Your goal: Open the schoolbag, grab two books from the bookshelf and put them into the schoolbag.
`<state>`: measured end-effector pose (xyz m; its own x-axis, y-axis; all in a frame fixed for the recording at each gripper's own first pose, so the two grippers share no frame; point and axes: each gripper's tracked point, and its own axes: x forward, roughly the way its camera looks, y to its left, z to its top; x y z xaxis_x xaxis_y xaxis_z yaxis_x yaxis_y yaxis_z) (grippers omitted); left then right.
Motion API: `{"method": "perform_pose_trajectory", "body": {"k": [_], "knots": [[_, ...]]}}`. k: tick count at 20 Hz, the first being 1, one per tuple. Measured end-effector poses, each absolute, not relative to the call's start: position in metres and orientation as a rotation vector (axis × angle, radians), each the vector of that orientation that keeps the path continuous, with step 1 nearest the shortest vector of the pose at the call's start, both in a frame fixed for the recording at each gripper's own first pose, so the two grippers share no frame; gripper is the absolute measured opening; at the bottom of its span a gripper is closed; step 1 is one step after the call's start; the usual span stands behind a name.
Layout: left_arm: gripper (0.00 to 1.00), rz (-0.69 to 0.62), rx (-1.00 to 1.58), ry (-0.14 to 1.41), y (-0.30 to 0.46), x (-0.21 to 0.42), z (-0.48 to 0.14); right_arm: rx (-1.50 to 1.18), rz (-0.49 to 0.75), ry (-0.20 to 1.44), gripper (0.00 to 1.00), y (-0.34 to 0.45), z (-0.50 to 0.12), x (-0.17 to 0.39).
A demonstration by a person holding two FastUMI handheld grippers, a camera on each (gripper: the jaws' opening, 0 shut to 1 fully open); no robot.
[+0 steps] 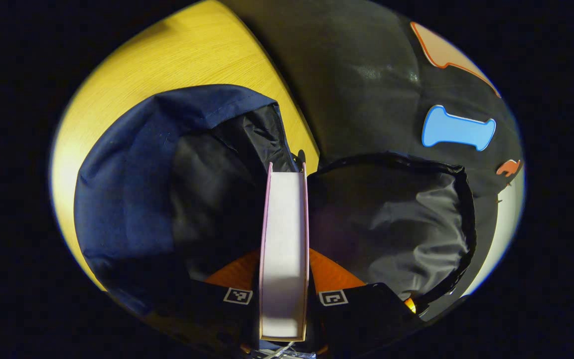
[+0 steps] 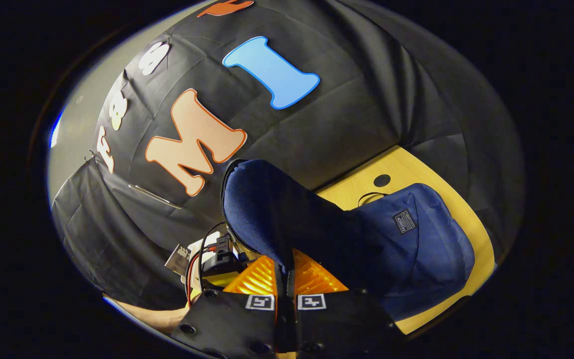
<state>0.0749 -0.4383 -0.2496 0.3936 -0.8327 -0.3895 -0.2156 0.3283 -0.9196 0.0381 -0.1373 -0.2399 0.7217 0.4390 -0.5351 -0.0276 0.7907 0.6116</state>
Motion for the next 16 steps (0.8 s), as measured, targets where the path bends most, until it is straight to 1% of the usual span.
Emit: {"method": "perform_pose_trajectory", "body": {"k": [2, 3, 4, 5, 6, 7, 8, 9, 10, 12, 13, 16], "knots": [[0.37, -0.525, -1.097, 1.163, -0.434, 0.074, -0.259, 0.598, 0.282, 0.732, 0.03, -0.136, -0.243, 0.037], [0.54, -0.506, -1.037, 1.201, -0.429, 0.068, -0.268, 0.596, 0.285, 0.733, 0.02, -0.136, -0.244, 0.038], [0.52, -0.476, -0.969, 1.249, -0.422, 0.063, -0.278, 0.597, 0.286, 0.732, 0.02, -0.134, -0.244, 0.038], [0.71, -0.458, -0.886, 1.281, -0.413, 0.058, -0.288, 0.595, 0.287, 0.731, 0.03, -0.134, -0.244, 0.039], [0.68, -0.456, -0.838, 1.282, -0.403, 0.055, -0.291, 0.589, 0.288, 0.728, 0.05, -0.134, -0.244, 0.039], [0.71, -0.465, -0.785, 1.276, -0.400, 0.054, -0.290, 0.581, 0.291, 0.728, 0.04, -0.135, -0.245, 0.039], [0.71, -0.475, -0.719, 1.260, -0.395, 0.056, -0.291, 0.579, 0.293, 0.731, 0.03, -0.134, -0.245, 0.039], [0.75, -0.488, -0.644, 1.230, -0.385, 0.059, -0.292, 0.577, 0.293, 0.732, 0.02, -0.134, -0.245, 0.039], [0.86, -0.495, -0.560, 1.195, -0.375, 0.064, -0.289, 0.573, 0.293, 0.736, 0.02, -0.134, -0.247, 0.039], [0.93, -0.505, -0.399, 1.118, -0.355, 0.071, -0.281, 0.576, 0.290, 0.736, 0.05, -0.133, -0.246, 0.039], [0.94, -0.506, -0.330, 1.069, -0.341, 0.075, -0.277, 0.575, 0.284, 0.732, 0.02, -0.133, -0.246, 0.040], [0.94, -0.558, -0.258, 0.929, -0.295, 0.079, -0.224, 0.565, 0.267, 0.718, 0.02, -0.134, -0.243, 0.039]]}}
